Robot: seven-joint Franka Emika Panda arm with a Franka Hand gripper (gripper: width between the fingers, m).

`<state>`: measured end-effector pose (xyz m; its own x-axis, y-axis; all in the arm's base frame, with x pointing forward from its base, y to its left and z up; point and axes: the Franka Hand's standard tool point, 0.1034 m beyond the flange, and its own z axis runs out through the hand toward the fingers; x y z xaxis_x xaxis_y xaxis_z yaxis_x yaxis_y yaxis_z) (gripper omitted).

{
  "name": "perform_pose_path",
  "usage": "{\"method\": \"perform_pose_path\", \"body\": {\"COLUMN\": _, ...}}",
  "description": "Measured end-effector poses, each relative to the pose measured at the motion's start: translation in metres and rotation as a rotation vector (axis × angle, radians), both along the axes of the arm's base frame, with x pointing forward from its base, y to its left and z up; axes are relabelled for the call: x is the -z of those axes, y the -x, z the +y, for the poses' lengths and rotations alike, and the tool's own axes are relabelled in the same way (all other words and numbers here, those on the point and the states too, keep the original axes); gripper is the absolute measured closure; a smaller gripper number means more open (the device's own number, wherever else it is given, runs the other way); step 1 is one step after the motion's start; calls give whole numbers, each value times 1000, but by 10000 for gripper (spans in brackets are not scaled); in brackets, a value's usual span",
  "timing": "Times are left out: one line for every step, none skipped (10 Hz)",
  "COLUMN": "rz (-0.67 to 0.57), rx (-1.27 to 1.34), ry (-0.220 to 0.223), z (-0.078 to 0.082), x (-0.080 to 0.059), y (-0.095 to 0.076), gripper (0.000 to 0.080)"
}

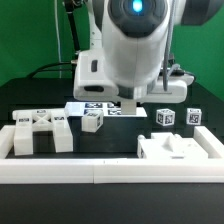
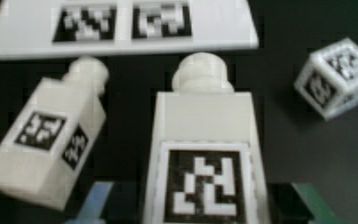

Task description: Assemble chair

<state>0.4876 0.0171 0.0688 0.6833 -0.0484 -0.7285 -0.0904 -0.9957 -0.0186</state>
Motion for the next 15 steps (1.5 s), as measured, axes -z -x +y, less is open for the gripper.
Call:
{"method": "perform_pose_path", "body": {"rz": -67, "rx": -1, "ry": 3, "z": 1, "x": -6, "y": -9, "gripper": 509}}
{"method": "perform_pose_path", "body": {"rz": -132, "rx": -2, "ry": 4, "z": 3, "x": -15, "y": -17, "gripper": 509}}
{"method": "perform_pose_path", "body": {"rz": -180, "rx": -1, "ry": 5, "z": 4, "x": -24, "y": -23, "gripper": 509}}
{"method": "perform_pose_path", "body": {"rz": -243, "rx": 0, "ry": 8, "z": 4, "x": -28, "y": -31, "gripper": 509}}
{"method": "perform_pose_path", "body": {"rz": -337, "rx": 2, "ry": 16, "z": 4, "x": -25, "y": -35, "gripper": 509}}
{"method": "perform_pose_path", "body": {"rz": -399, "rx": 4, "ry": 20, "z": 4, "x": -25, "y": -33, "gripper": 509}}
{"method": "perform_pose_path", "body": {"rz": -441, "rx": 5, "ry": 24, "z": 4, "x": -25, "y": -34, "gripper": 509}}
{"method": "perform_pose_path", "body": {"rz": -515, "rx": 5, "ry": 29, "z": 4, "x": -24, "y": -41, "gripper": 509}}
{"method": "perform_pose_path", "body": {"rz": -561, "rx": 2, "ry": 29, "z": 7, "x": -30, "y": -45, "gripper": 509}}
{"method": "perform_pose_path", "body": {"rz": -646, "rx": -2, "ry": 32, "z": 10, "x": -34, "y": -56, "gripper": 509}}
{"method": "perform_pose_path", "body": {"rz": -726, "rx": -9, "ry": 34, "z": 13, "x": -36, "y": -63, "gripper": 509}}
{"method": "perform_pose_path", "body": {"rz": -789, "rx": -18, "ry": 35, "z": 12, "x": -34, "y": -67, "gripper": 509}}
{"method": "perform_pose_path", "body": {"rz": -820, "rx": -18, "ry": 39, "z": 12, "x": -32, "y": -66, "gripper": 509}}
{"method": "perform_pose_path", "body": {"rz": -816, "rx": -18, "ry": 39, "z": 12, "x": -31, "y": -65, "gripper": 509}}
{"method": "perform_pose_path", "body": {"rz": -817, "rx": -19, "ry": 39, "z": 13, "x": -31, "y": -65, "gripper": 509}}
